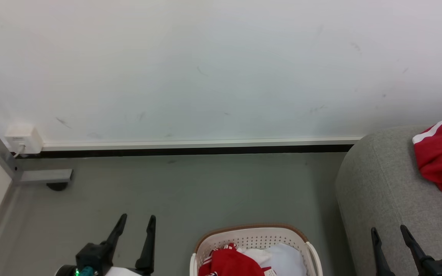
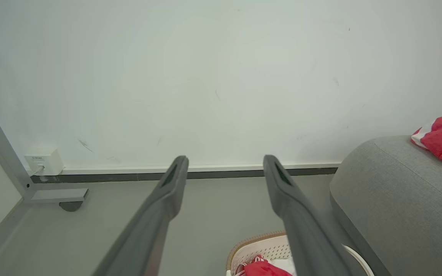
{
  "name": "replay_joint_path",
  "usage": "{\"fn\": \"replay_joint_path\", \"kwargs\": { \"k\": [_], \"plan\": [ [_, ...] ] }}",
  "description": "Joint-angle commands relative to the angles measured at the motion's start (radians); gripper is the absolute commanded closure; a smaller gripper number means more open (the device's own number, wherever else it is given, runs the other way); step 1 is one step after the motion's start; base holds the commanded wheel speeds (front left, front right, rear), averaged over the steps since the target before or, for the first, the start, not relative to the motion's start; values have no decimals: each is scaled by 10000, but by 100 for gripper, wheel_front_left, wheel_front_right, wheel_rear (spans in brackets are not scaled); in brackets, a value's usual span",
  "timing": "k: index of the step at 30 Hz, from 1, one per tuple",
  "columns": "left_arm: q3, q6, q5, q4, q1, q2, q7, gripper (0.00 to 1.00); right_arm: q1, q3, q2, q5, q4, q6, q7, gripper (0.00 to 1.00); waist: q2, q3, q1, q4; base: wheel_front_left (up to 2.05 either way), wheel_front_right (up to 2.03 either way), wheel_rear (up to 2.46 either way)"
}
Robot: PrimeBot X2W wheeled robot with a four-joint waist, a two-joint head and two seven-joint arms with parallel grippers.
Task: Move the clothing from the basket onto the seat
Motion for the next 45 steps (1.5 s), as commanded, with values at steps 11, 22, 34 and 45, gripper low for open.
{"fn": "replay_joint_path", "kwargs": {
  "k": [11,22,34,45],
  "plan": [
    [507,-426,495,179,52,-287,-9,0,19,81,-5,108,62,-22,2,0,-1,27,1,-110,0,0,0],
    [583,-742,882,439,-285,-460,-9,0,-458,358,-6,86,-57,-22,2,0,-1,330,1,-836,0,0,0],
    [-289,-830,1767,2944,-2818,-304,528,0,-2591,1510,-1,425,-661,-22,3,0,-1,2908,1,-2887,0,0,0],
    [-1327,-1076,2580,5294,-5128,-59,2644,0,-4152,1994,0,1353,-1542,-22,3,0,-1,5513,1,-3739,0,0,0]
  ]
}}
